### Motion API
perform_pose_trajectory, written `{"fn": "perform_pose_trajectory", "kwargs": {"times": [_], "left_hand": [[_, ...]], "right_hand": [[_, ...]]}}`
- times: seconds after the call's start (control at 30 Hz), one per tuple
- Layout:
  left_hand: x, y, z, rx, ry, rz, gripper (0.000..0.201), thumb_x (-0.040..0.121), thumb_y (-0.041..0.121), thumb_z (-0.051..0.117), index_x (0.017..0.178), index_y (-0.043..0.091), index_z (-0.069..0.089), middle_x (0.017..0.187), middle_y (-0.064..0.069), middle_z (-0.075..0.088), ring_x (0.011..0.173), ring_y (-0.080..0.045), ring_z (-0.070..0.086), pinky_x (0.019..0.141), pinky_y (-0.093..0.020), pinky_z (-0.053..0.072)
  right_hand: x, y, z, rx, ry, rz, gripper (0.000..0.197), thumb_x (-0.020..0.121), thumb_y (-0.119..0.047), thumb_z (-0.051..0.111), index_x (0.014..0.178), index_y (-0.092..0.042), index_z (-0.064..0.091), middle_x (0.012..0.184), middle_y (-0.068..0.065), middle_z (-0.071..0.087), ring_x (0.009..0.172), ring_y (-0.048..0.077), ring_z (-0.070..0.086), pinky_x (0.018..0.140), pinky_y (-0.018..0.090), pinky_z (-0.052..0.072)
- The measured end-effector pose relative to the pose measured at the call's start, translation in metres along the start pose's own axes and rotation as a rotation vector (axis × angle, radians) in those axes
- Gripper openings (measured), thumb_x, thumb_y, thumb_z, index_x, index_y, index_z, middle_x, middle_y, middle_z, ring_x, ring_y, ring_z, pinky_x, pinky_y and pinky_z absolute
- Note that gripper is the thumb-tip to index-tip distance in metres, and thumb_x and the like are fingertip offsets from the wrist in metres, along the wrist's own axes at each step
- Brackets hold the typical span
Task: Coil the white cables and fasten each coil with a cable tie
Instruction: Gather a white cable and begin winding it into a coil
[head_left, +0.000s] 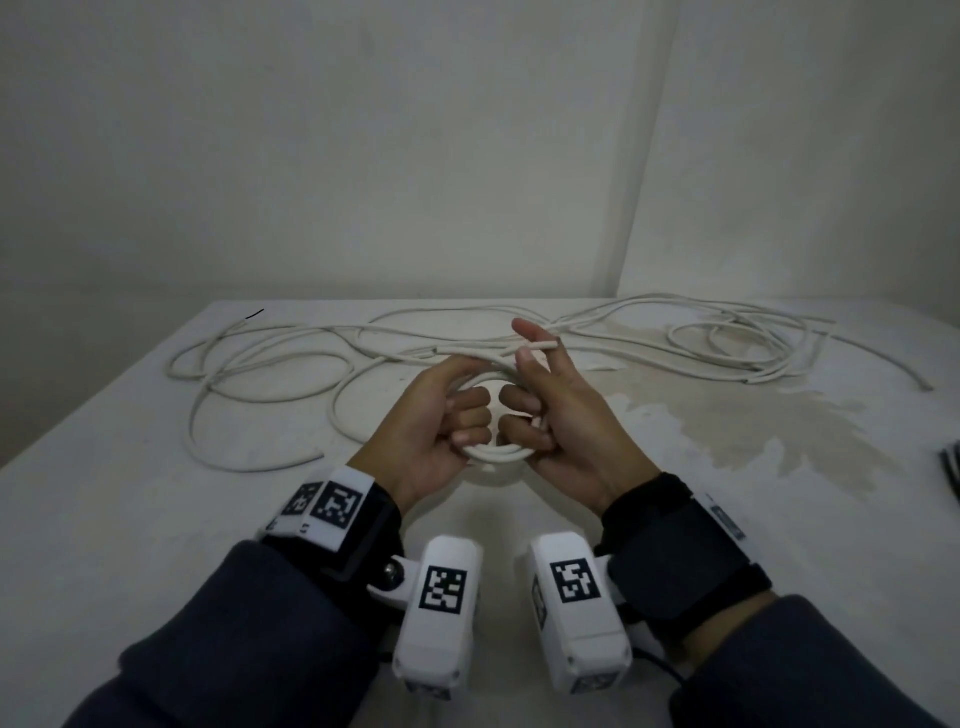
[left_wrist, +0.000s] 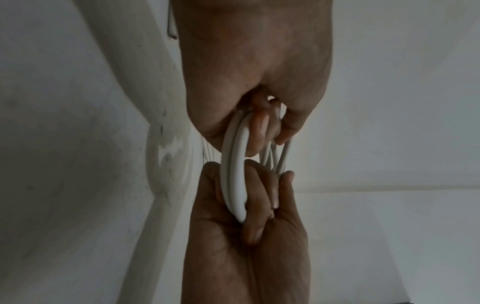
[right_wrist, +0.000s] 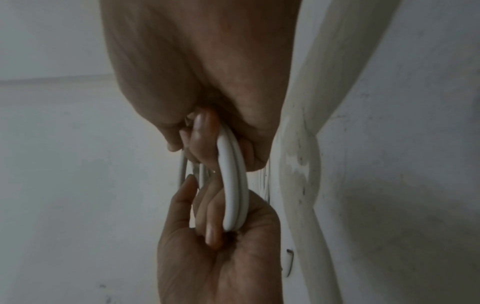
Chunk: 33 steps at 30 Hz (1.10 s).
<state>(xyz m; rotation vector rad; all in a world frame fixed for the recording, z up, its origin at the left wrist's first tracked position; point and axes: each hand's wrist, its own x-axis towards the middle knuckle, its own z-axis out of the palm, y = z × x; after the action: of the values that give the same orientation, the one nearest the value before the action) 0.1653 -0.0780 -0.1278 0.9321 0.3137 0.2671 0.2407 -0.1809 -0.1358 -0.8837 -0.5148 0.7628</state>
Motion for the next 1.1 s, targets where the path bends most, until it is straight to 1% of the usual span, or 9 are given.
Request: {"fn": "perform_pose_trajectory", "kwargs": {"times": [0.13,0.23,0.33,0.4,0.53,0.67,0.8,0.97,1.1], "left_hand": [[0.000,-0.001,-0.002,-0.031,-0.070,0.002,0.024,0.092,0.013,0.044,0.068,0.015,0.044,0.043,0.008,0.025,0.031,-0.004,0.022,0.034,-0.014,0.025],[-0.003,0.001,-0.002,-0.036,-0.116,0.001,0.017,0.083,0.020,0.054,0.070,0.017,0.043,0.045,0.007,0.026,0.033,-0.004,0.023,0.035,-0.015,0.027],[-0.002,-0.001,0.000,0.063,0.016,0.070,0.029,0.093,0.031,0.055,0.070,0.020,0.040,0.044,0.008,0.023,0.033,-0.004,0.020,0.033,-0.014,0.020],[-0.002,-0.001,0.003,0.090,0.091,0.139,0.032,0.095,0.026,0.052,0.069,0.020,0.035,0.043,0.008,0.022,0.032,-0.003,0.018,0.031,-0.014,0.016],[-0.002,0.001,0.001,0.114,0.232,0.264,0.032,0.093,0.014,0.048,0.065,0.019,0.033,0.042,0.009,0.021,0.031,-0.004,0.016,0.031,-0.013,0.015],[-0.003,0.003,-0.001,0.153,0.279,0.322,0.029,0.093,0.012,0.048,0.067,0.018,0.036,0.042,0.010,0.024,0.032,-0.004,0.017,0.030,-0.014,0.016],[0.000,0.001,-0.003,0.087,0.186,0.220,0.027,0.095,0.013,0.045,0.069,0.016,0.037,0.043,0.008,0.026,0.032,-0.004,0.020,0.030,-0.015,0.021],[-0.001,0.001,-0.005,-0.163,-0.014,0.017,0.019,0.096,0.014,0.043,0.083,0.004,0.052,0.051,-0.001,0.044,0.039,-0.008,0.042,0.043,-0.018,0.044],[-0.001,0.001,-0.010,-0.171,-0.102,-0.035,0.019,0.094,0.014,0.040,0.079,0.007,0.049,0.057,0.002,0.042,0.038,-0.004,0.034,0.041,-0.014,0.034]], "right_hand": [[0.003,0.002,-0.006,0.011,0.079,0.025,0.016,0.099,-0.023,0.047,0.083,-0.021,0.046,0.049,-0.007,0.029,0.033,0.003,0.020,0.063,0.032,0.005],[0.003,0.002,-0.006,0.019,0.090,0.049,0.023,0.100,-0.022,0.046,0.078,-0.022,0.040,0.047,-0.007,0.029,0.031,0.004,0.019,0.058,0.029,0.010],[0.001,0.003,-0.003,0.037,0.060,0.063,0.024,0.099,-0.020,0.047,0.076,-0.021,0.043,0.049,-0.006,0.031,0.032,0.004,0.021,0.056,0.027,0.016],[0.000,0.002,-0.001,0.081,0.039,0.083,0.021,0.098,-0.018,0.048,0.077,-0.019,0.046,0.052,-0.004,0.040,0.033,0.004,0.026,0.058,0.026,0.016],[-0.001,0.000,0.002,-0.018,0.059,0.083,0.010,0.095,-0.019,0.054,0.089,-0.016,0.062,0.074,0.006,0.061,0.049,0.009,0.050,0.058,0.021,0.039],[-0.005,0.000,-0.001,-0.377,0.059,-0.060,0.011,0.088,-0.016,0.067,0.097,-0.014,0.071,0.091,0.004,0.073,0.080,0.019,0.072,0.070,0.030,0.057],[-0.006,-0.005,-0.007,-0.533,0.115,-0.214,0.019,0.080,-0.003,0.073,0.099,-0.006,0.073,0.089,0.013,0.074,0.071,0.021,0.072,0.064,0.028,0.057],[-0.001,-0.004,-0.014,-0.549,0.245,-0.307,0.019,0.080,-0.005,0.074,0.098,-0.008,0.074,0.092,0.010,0.075,0.068,0.021,0.072,0.063,0.025,0.053],[-0.002,-0.004,-0.014,-0.533,0.208,-0.252,0.018,0.079,-0.003,0.074,0.096,-0.010,0.074,0.091,0.010,0.075,0.071,0.021,0.073,0.064,0.024,0.054]]}}
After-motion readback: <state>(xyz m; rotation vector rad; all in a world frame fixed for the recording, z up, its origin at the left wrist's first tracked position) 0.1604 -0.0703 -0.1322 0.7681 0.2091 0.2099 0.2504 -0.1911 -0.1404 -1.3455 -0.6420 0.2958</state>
